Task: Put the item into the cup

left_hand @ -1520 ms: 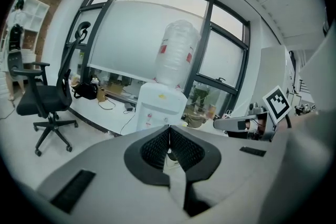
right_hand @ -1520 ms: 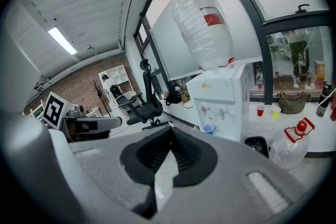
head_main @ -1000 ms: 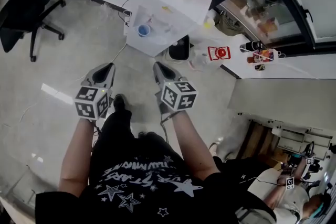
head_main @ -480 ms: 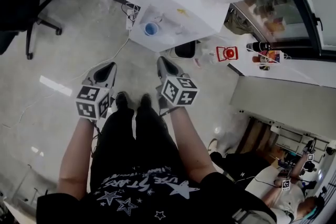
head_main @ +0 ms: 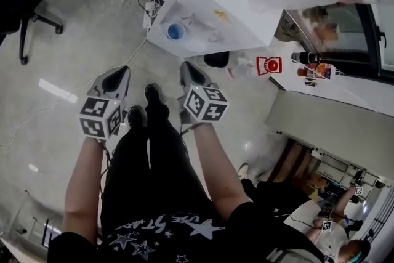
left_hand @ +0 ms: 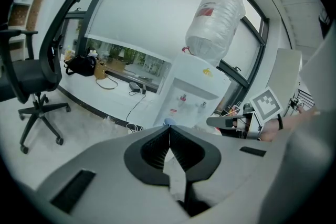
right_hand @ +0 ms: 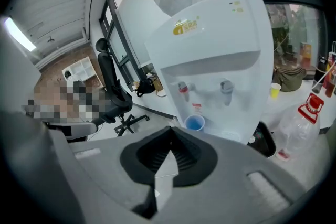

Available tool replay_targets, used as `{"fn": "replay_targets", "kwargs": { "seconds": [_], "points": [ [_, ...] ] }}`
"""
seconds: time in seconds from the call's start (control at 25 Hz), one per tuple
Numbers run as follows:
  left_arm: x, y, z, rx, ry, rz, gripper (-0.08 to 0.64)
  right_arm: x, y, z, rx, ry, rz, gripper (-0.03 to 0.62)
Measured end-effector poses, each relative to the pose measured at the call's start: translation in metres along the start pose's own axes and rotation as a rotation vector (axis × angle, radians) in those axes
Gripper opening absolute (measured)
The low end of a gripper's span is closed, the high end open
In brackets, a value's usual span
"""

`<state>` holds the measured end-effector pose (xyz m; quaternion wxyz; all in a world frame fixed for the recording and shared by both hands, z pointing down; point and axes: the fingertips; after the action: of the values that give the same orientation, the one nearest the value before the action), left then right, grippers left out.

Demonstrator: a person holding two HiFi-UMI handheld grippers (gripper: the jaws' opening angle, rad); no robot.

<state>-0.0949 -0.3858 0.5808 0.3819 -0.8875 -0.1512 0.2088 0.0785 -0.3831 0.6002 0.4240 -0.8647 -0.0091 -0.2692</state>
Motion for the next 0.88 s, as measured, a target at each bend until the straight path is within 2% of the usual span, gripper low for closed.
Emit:
{"fn": "replay_targets", "kwargs": {
  "seconds": [0.64,0.88],
  "points": [
    [-0.004,-0.012,-0.077,-0.008,0.044,0.017,0.006,0.059,0.004,-0.064,0.011,0.03,-0.001,0.0],
    [-0.005,-0.011,-0.095,-0.01,0.059,0.052,0.006,0.07,0.01,-0.085,0.003,0.05,-0.006,0.001]
  ]
}}
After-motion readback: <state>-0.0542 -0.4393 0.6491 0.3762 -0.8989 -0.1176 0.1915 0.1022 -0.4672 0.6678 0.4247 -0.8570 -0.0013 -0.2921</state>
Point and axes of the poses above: the fingertips, and each gripper's own axes: z backward along the fingers, x to its right, y out of its top, and after that the axes turned 15 degrees about y, right-handed
